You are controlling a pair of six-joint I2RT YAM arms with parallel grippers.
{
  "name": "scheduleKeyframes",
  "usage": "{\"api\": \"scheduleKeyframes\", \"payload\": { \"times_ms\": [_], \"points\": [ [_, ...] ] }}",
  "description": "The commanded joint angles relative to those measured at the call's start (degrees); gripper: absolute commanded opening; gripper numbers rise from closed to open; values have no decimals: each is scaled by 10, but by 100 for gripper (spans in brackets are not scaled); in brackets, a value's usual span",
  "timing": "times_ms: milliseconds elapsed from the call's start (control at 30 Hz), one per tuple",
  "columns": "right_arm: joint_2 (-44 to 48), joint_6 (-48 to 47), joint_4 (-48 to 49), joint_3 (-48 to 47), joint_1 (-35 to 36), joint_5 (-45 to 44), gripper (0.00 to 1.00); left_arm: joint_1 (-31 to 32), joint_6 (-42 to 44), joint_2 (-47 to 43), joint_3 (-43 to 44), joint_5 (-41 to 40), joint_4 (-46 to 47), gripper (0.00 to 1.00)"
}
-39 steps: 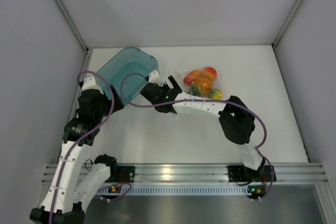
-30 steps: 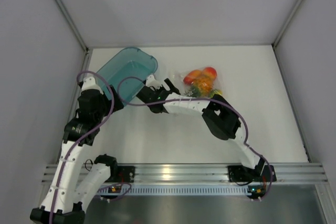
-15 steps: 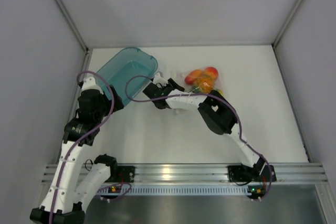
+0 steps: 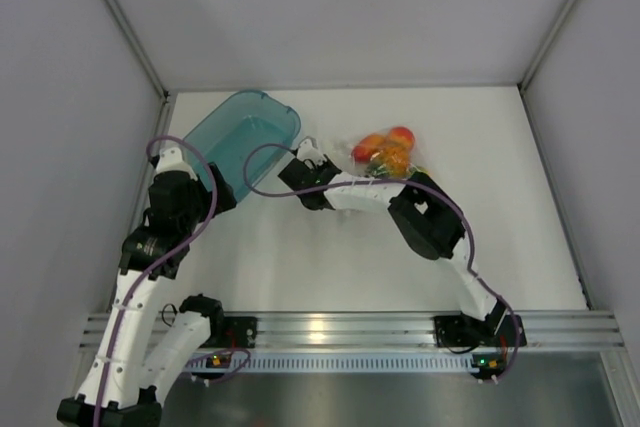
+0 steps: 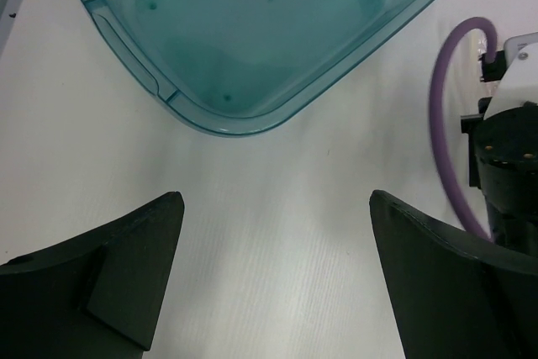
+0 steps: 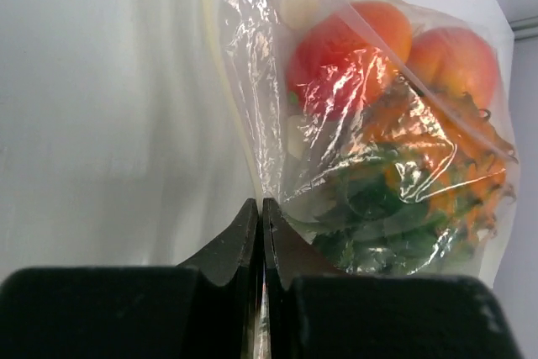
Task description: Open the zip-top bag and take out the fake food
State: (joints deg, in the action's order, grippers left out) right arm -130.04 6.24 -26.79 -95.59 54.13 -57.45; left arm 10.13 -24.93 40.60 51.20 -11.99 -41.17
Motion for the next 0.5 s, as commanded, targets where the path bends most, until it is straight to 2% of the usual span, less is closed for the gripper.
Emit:
{"api": "scheduleKeyframes", "payload": {
  "times_ms": [0,133,267,467],
  "points": [
    [91,27,9,8,-3,36,1,0,8,-9,1,12,22,98],
    [149,28,10,39,-3,108,1,0,12,-14,2,30,28,97],
    [249,-14,20,98,-3,220,0,0,23,-21,7,77,46,96],
    [382,-89,11,165,-2,336,0,0,33,9,43,232,73,95]
  ]
}}
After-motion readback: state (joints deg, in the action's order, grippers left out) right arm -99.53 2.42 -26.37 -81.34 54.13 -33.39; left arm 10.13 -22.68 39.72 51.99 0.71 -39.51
